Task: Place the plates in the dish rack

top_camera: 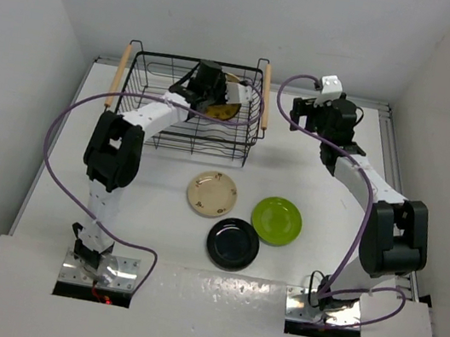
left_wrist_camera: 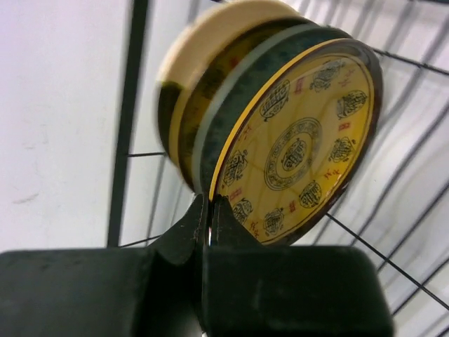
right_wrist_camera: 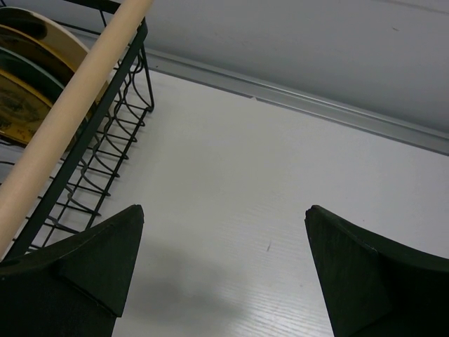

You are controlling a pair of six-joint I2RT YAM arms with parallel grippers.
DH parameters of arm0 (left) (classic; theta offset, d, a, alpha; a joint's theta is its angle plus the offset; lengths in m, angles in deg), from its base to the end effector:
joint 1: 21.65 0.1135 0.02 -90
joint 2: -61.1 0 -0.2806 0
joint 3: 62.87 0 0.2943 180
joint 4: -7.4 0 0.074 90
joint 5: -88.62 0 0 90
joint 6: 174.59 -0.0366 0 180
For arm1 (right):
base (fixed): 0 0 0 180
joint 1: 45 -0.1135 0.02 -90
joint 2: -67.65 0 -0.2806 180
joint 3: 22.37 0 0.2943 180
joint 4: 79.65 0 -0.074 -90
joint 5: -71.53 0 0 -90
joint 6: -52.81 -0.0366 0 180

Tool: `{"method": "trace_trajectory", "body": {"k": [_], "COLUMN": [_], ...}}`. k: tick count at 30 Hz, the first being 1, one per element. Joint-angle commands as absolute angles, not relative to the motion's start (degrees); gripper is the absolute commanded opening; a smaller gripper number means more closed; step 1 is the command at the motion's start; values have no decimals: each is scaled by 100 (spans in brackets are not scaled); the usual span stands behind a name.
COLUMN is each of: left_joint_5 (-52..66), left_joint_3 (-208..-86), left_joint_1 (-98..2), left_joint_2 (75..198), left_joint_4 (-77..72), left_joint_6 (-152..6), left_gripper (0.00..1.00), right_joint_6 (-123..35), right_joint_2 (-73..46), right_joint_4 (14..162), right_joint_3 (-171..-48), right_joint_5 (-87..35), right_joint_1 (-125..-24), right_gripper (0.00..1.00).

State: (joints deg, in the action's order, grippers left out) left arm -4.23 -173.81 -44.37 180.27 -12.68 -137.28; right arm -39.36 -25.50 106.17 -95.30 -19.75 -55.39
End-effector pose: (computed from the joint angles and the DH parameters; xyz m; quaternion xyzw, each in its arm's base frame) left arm 0.5038 -0.2090 0.2640 0.5148 0.6869 0.1532 0.4896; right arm 0.4117 0.0763 0.2645 -0.0635 0.7876 0.0758 0.6082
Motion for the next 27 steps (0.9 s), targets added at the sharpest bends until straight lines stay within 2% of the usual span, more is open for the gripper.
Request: {"method": "trace_trajectory", "body": {"k": [1, 5, 6, 7, 9, 10, 13, 18, 27], "left_joint_5": [-419, -419, -419, -419, -419, -419, -472, -472, -717], "left_joint_3": [-17141, -16955, -16955, -16955, -17113, -17183, -17578, -18132, -18484], "left_joint_1": [-4503, -4503, -4503, -4555, -4555, -4555, -4555, -4608, -4670], "left_joint_2": [17799, 17746, 17746, 17746, 17746, 17746, 17746, 17694, 17149], "left_joint_4": [-1007, -1113, -1113, -1113, -1235, -1288, -1534, -1929, -2762], "left_joint_6": [-14102, -14032, -13979, -13909, -13839, -13768, -13610, -13417, -12960], "left_gripper": [0, 0, 3, 14, 29, 43, 61, 70, 73], "right_joint_6": [-3798, -3972, -4096, -4236, -4658, -4738, -5089, -5956, -6689], "right_joint_2": [-2367, -2516, -2682, -2823, -2886, -2703, -2008, -1437, -1093], "right_joint_4": [10854, 10276, 9308, 8985, 8213, 8208, 8744, 8105, 6970], "right_joint_3": [-9609, -9889, -10395, -10548, -10716, -10482, -9374, -8547, -7378], "right_joint_5": [-2040, -2574, -2951, -3137, -3604, -3674, -3833, -3798, -3544], "right_joint_1": [-5563, -5441, -5310, -5247, -5045, -4984, -4895, -4668, -4579], "right_gripper": [96, 99, 99, 99, 99, 99, 99, 99, 78]}}
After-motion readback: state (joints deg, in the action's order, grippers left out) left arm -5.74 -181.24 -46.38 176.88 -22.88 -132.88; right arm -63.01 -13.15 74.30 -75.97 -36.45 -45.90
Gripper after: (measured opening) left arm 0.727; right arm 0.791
